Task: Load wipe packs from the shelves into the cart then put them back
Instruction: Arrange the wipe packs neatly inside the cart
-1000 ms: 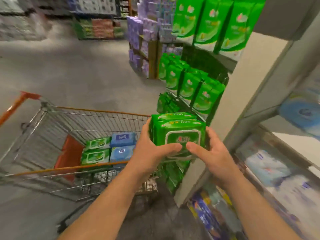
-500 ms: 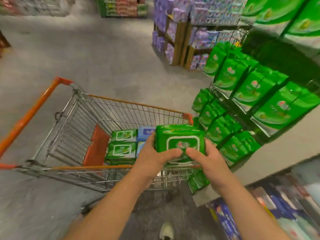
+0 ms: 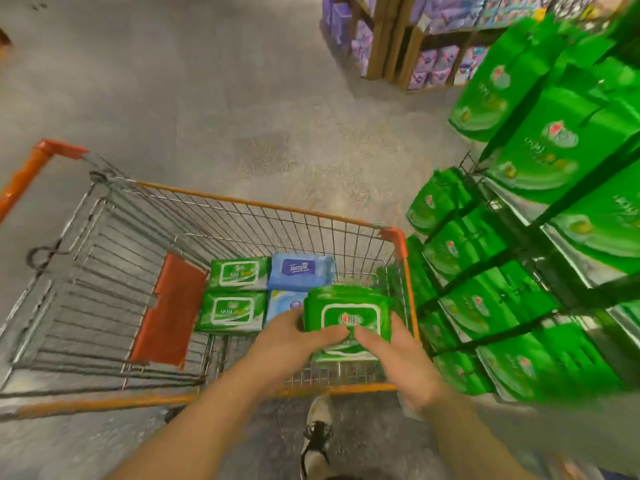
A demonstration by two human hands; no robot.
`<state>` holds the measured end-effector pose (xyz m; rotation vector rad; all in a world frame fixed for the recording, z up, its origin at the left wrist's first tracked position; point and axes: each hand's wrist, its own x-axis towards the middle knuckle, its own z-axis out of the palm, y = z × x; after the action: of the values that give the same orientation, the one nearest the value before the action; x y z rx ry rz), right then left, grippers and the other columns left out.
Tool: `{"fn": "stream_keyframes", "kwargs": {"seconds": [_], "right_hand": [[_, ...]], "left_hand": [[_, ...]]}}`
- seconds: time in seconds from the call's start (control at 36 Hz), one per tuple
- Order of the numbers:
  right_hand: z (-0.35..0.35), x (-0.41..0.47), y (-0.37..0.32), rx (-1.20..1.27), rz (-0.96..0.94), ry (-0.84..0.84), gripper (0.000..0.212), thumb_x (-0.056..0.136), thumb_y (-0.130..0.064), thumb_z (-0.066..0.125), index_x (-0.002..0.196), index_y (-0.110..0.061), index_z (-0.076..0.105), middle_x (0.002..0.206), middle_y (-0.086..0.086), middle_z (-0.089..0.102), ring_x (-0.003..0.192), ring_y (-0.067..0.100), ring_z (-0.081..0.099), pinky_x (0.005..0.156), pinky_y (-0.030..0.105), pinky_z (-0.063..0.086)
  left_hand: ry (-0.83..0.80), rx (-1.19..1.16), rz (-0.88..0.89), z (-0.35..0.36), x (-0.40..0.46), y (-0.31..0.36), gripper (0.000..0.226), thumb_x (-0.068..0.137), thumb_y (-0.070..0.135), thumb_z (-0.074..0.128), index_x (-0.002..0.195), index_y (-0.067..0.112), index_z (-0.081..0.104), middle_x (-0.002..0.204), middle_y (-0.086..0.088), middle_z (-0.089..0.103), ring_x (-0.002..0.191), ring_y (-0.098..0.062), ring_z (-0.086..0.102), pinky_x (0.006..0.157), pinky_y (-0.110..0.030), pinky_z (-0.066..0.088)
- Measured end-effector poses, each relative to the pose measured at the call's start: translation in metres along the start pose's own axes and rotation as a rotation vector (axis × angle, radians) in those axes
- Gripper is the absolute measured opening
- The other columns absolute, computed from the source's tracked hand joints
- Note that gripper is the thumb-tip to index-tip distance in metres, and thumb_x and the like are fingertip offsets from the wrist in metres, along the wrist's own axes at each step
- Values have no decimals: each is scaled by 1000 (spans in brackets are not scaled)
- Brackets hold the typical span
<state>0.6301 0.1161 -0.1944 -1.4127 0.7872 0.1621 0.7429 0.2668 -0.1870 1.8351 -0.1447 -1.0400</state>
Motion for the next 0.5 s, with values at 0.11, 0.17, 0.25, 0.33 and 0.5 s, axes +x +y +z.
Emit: {"fn": "stream_keyframes", "kwargs": {"seconds": [0.11, 0.17, 0.25, 0.33, 0.5], "right_hand": [[-10, 46, 2, -6, 90, 59, 75, 98, -35, 62, 160, -22, 21, 129, -10, 46, 117, 9, 43, 99, 26, 33], [-16, 74, 17, 4, 136, 95, 78, 96, -38, 65, 159, -20, 24, 132, -9, 47, 121, 14, 46, 104, 28, 33], [-20, 103, 26, -24, 194, 147, 77, 92, -43, 69, 156, -30, 30, 148, -2, 48, 129, 25, 51, 109, 43, 40], [-26, 135, 35, -6, 222, 156, 46, 92, -34, 70, 134, -34, 50, 122, -9, 64, 103, 11, 59, 85, 34, 43], [-34, 200, 50, 20, 289, 247, 45, 89, -26, 74, 128, -34, 54, 111, -13, 68, 98, 6, 62, 73, 29, 45]], "left_hand": [[-33, -5, -49, 5, 44, -2, 20, 80, 41, 83, 97, 34, 74, 88, 22, 77, 81, 2, 73, 80, -24, 58], [-37, 0, -54, 8, 66, -3, 24, 80, 43, 83, 100, 31, 75, 88, 22, 77, 79, 3, 72, 70, -15, 55], [-54, 29, -89, 12, 103, -9, 22, 79, 45, 84, 96, 32, 76, 87, 22, 77, 79, 3, 72, 62, -8, 51], [-74, 2, -128, 17, 144, -20, 23, 80, 36, 85, 99, 27, 77, 92, 13, 79, 84, -4, 74, 69, -15, 52], [-60, -116, -211, 42, 221, -49, 19, 89, 25, 78, 107, 24, 73, 102, 6, 79, 99, -15, 74, 93, -35, 58]]}}
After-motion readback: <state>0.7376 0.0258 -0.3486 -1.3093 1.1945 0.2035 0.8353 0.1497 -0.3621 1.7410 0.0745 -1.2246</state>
